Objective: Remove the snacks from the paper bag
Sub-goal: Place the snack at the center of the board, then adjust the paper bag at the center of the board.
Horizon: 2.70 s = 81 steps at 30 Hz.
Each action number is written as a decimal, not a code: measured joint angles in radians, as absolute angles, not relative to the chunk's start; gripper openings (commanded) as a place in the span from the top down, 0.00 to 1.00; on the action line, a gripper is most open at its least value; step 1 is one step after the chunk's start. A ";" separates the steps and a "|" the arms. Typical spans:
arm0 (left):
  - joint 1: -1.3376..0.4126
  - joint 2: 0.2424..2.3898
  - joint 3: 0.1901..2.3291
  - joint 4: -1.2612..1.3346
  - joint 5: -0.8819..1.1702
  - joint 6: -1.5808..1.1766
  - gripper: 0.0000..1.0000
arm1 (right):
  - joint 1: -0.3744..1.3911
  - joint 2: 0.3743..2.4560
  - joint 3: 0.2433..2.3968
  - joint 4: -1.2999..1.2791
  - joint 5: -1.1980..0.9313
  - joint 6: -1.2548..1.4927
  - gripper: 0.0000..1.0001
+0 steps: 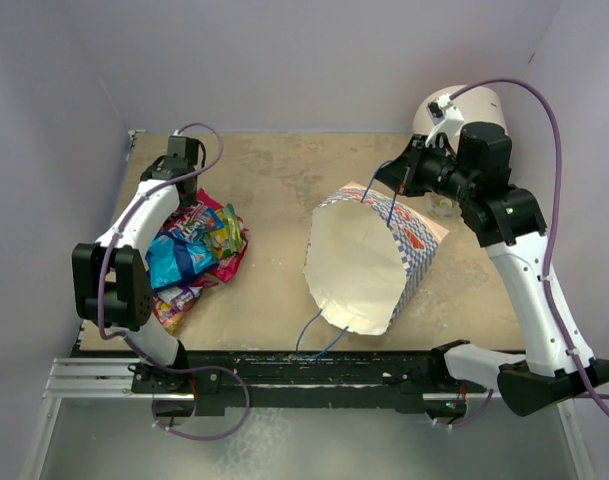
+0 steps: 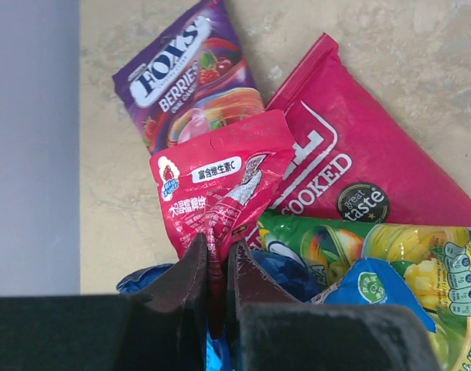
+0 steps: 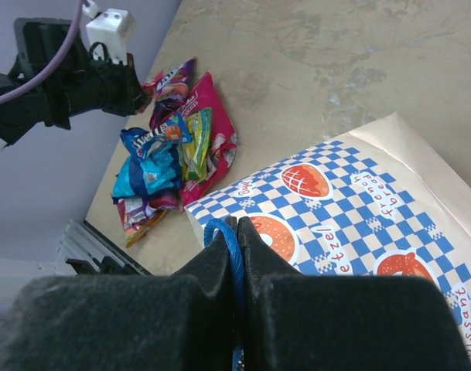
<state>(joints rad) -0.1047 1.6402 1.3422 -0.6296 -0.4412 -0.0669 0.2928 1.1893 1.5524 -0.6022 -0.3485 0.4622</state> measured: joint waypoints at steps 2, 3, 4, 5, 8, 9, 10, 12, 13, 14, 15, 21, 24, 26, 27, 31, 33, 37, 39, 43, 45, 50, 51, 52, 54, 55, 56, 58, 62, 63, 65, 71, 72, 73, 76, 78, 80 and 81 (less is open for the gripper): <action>-0.106 1.656 1.342 -0.628 -0.428 -0.067 0.81 | 0.293 1.189 1.556 -0.603 -0.353 0.462 1.00; -0.106 1.665 1.342 -0.628 -0.423 -0.068 0.73 | 0.293 1.189 1.558 -0.604 -0.355 0.462 1.00; -0.106 1.670 1.342 -0.630 -0.422 -0.068 0.63 | 0.293 1.189 1.560 -0.604 -0.357 0.462 1.00; -0.105 1.673 1.342 -0.632 -0.422 -0.068 0.56 | 0.293 1.189 1.563 -0.604 -0.358 0.462 1.00; -0.103 1.673 1.341 -0.636 -0.422 -0.084 0.46 | 0.293 1.189 1.574 -0.605 -0.361 0.464 1.00; -0.102 1.673 1.339 -0.635 -0.421 -0.088 0.42 | 0.293 1.189 1.578 -0.605 -0.363 0.467 1.00; -0.101 1.672 1.336 -0.638 -0.418 -0.091 0.39 | 0.293 1.189 1.582 -0.604 -0.370 0.470 1.00; -0.100 1.666 1.333 -0.646 -0.408 -0.095 0.36 | 0.299 1.193 1.594 -0.604 -0.387 0.481 1.00; -0.099 1.660 1.332 -0.653 -0.399 -0.097 0.34 | 0.305 1.195 1.604 -0.606 -0.392 0.488 1.00; -0.098 1.650 1.332 -0.659 -0.392 -0.102 0.33 | 0.313 1.199 1.615 -0.606 -0.396 0.495 1.00; -0.099 1.638 1.332 -0.665 -0.384 -0.109 0.32 | 0.321 1.203 1.626 -0.606 -0.402 0.505 1.00; -0.099 1.531 1.334 -0.684 -0.336 -0.139 0.28 | 0.357 1.233 1.734 -0.585 -0.446 0.582 1.00; -0.098 1.501 1.343 -0.693 -0.310 -0.157 0.25 | 0.358 1.228 1.742 -0.542 -0.466 0.641 1.00; -0.099 1.489 1.348 -0.702 -0.288 -0.170 0.24 | 0.348 1.215 1.724 -0.514 -0.448 0.688 1.00; -0.099 1.486 1.351 -0.707 -0.278 -0.175 0.24 | 0.334 1.202 1.701 -0.504 -0.434 0.713 1.00; -0.106 1.478 1.363 -0.733 -0.249 -0.192 0.23 | 0.212 1.156 1.578 -0.500 -0.411 0.820 1.00; -0.118 1.477 1.374 -0.741 -0.242 -0.192 0.22 | 0.147 1.165 1.525 -0.510 -0.410 0.850 1.00; -0.157 1.475 1.394 -0.754 -0.231 -0.191 0.21 | 0.078 1.249 1.496 -0.554 -0.402 0.842 1.00; -0.179 1.472 1.409 -0.762 -0.229 -0.190 0.20 | 0.056 1.288 1.496 -0.572 -0.395 0.811 1.00; -0.215 1.443 1.435 -0.769 -0.218 -0.187 0.17 | 0.036 1.344 1.524 -0.615 -0.387 0.728 0.94; -0.223 1.424 1.462 -0.775 -0.206 -0.187 0.16 | 0.033 1.372 1.563 -0.635 -0.397 0.676 0.89; -0.226 1.389 1.579 -0.769 -0.160 -0.182 0.08 | 0.034 1.414 1.666 -0.697 -0.405 0.564 0.51; -0.229 1.377 1.594 -0.763 -0.149 -0.176 0.07 | 0.034 1.414 1.678 -0.708 -0.404 0.550 0.46; -0.234 1.365 1.603 -0.757 -0.141 -0.168 0.06 | 0.033 1.412 1.692 -0.723 -0.402 0.530 0.40; -0.253 1.341 1.616 -0.749 -0.128 -0.144 0.02 | 0.034 1.405 1.712 -0.751 -0.393 0.494 0.24; -0.270 1.326 1.624 -0.746 -0.121 -0.126 0.00 | 0.034 1.398 1.720 -0.768 -0.385 0.476 0.17; -0.284 1.316 1.631 -0.744 -0.112 -0.109 0.00 | 0.034 1.389 1.724 -0.781 -0.382 0.461 0.12; -0.312 1.294 1.655 -0.740 -0.092 -0.085 0.01 | 0.034 1.357 1.735 -0.818 -0.362 0.418 0.01; -0.324 1.258 1.725 -0.720 -0.043 -0.068 0.01 | 0.034 1.275 1.766 -0.880 -0.317 0.352 0.01; -0.324 1.248 1.747 -0.710 -0.023 -0.068 0.01 | 0.034 1.251 1.774 -0.892 -0.297 0.342 0.01; -0.325 1.228 1.774 -0.690 0.016 -0.070 0.01 | 0.034 1.195 1.779 -0.904 -0.254 0.327 0.01; -0.341 1.179 1.792 -0.654 0.130 -0.115 0.01 | 0.034 1.068 1.744 -0.947 -0.109 0.333 0.01; -0.342 1.177 1.788 -0.648 0.149 -0.126 0.01 | 0.035 1.061 1.739 -0.952 -0.090 0.339 0.01; -0.342 1.176 1.779 -0.639 0.175 -0.142 0.01 | 0.034 1.060 1.730 -0.952 -0.068 0.350 0.01; -0.343 1.184 1.740 -0.618 0.266 -0.214 0.01 | 0.034 1.086 1.707 -0.960 -0.038 0.378 0.01; -0.343 1.208 1.720 -0.607 0.337 -0.280 0.01 | 0.034 1.109 1.698 -0.971 -0.017 0.402 0.01; -0.343 1.236 1.689 -0.575 0.407 -0.355 0.01 | 0.035 1.139 1.686 -0.994 0.011 0.441 0.01; -0.343 1.250 1.662 -0.552 0.447 -0.401 0.01 | 0.034 1.148 1.682 -1.012 0.027 0.473 0.01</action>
